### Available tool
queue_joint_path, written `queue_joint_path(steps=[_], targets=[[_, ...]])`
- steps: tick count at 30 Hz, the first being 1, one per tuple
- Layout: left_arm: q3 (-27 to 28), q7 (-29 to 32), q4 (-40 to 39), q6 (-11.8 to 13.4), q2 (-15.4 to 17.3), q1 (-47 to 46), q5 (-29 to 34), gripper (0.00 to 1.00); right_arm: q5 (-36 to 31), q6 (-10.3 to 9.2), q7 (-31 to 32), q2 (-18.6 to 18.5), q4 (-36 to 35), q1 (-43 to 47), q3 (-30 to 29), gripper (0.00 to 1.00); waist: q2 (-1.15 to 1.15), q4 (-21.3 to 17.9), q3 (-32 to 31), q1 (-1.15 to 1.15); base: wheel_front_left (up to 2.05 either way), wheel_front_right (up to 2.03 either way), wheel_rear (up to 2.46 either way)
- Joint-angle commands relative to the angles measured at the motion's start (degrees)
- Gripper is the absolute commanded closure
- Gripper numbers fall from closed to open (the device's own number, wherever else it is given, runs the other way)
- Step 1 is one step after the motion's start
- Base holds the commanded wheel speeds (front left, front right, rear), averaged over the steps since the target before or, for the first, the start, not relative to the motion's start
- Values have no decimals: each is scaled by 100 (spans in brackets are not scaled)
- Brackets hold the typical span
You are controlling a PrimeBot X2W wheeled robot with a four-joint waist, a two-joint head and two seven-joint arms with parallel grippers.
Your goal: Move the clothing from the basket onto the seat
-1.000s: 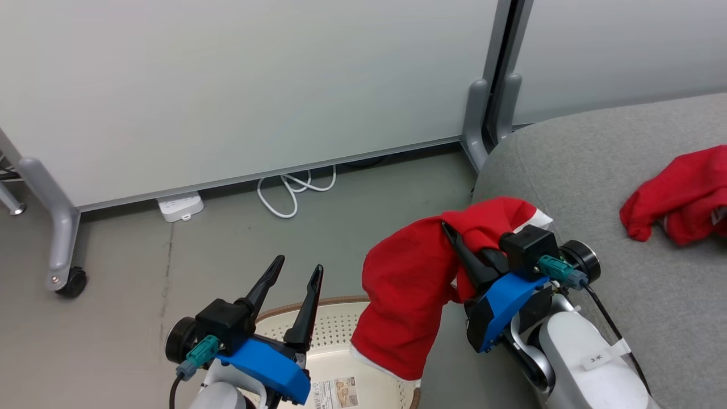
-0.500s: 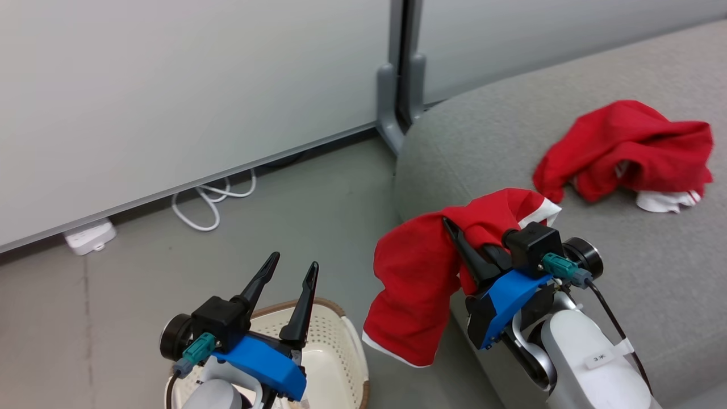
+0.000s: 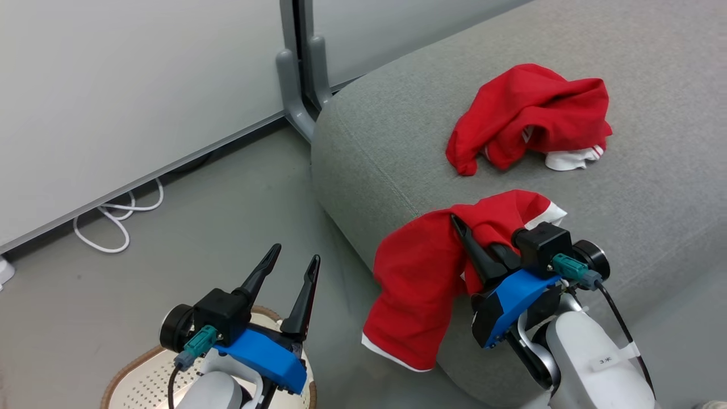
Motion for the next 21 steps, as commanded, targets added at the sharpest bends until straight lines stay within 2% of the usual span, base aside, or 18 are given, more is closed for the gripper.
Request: queue_joint_path(steps=[1, 10, 21], targets=[[-2, -27, 11, -8, 5, -87, 34, 0, -24, 1, -36, 33, -43, 63, -28, 100, 0, -190, 61, 0, 0, 0, 0], [-24, -27, 47, -8, -36, -97, 20, 0, -18, 1, -55, 58, -38, 118, -52, 100, 0, -385, 54, 0, 0, 0, 0], [-87, -28, 31, -8, 15, -137, -16, 0, -39, 1, -41, 85, -85, 128, -183, 100, 0, -286, 141, 0, 0, 0, 0]])
